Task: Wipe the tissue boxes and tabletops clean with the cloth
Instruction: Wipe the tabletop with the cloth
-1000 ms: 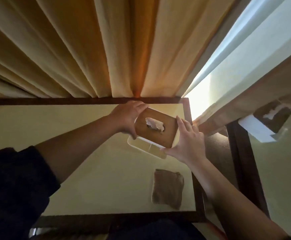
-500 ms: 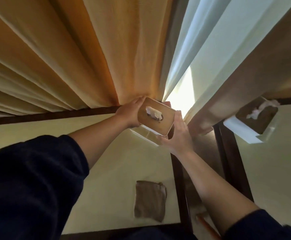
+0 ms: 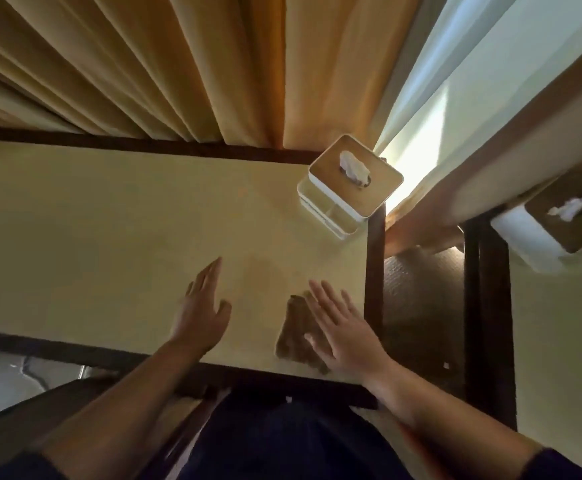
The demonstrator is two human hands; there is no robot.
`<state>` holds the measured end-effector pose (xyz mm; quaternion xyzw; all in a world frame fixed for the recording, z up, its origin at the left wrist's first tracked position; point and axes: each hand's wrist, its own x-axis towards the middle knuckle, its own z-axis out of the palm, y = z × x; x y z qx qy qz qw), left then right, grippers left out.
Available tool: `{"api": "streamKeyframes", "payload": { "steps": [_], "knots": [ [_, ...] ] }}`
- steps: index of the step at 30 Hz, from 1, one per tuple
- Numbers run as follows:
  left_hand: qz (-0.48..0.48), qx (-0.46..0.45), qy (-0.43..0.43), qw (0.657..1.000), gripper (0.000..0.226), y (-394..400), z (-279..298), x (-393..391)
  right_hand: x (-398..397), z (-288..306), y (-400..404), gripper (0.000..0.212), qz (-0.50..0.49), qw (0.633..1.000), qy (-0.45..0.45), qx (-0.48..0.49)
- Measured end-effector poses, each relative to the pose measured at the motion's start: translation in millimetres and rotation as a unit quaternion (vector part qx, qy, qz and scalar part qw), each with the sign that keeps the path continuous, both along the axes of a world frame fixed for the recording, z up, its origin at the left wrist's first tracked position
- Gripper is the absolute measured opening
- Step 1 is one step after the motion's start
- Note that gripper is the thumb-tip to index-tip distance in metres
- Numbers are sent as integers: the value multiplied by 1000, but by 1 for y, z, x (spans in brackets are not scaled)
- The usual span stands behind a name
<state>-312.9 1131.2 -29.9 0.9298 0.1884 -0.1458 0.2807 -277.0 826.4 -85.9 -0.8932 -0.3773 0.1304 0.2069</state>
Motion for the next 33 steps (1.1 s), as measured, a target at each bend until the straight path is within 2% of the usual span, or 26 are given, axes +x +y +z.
{"api": "streamKeyframes", "payload": {
  "steps": [2, 6, 13, 18, 26, 33],
  "knots": [
    [25, 14, 32, 999, 85, 10, -5, -48, -17, -24, 2, 68, 95, 994, -7, -50],
    [45, 39, 56, 997, 84, 28, -21, -108, -13, -39, 19, 68, 165, 979, -16, -121],
    [59, 87, 22, 994, 77, 58, -46, -128, -42, -39, 25, 68, 109, 981, -40, -155],
    [44, 109, -6, 993, 73, 91, -63, -130, -72, -36, 55, 70, 75, 983, -13, -166],
    [22, 117, -33, 992, 69, 142, -83, -138, -90, -39, 199, 66, 79, 988, 4, -135],
    [11, 123, -60, 991, 66, 184, -104, -131, -39, -40, 333, 66, 33, 989, 19, -140]
  ]
}}
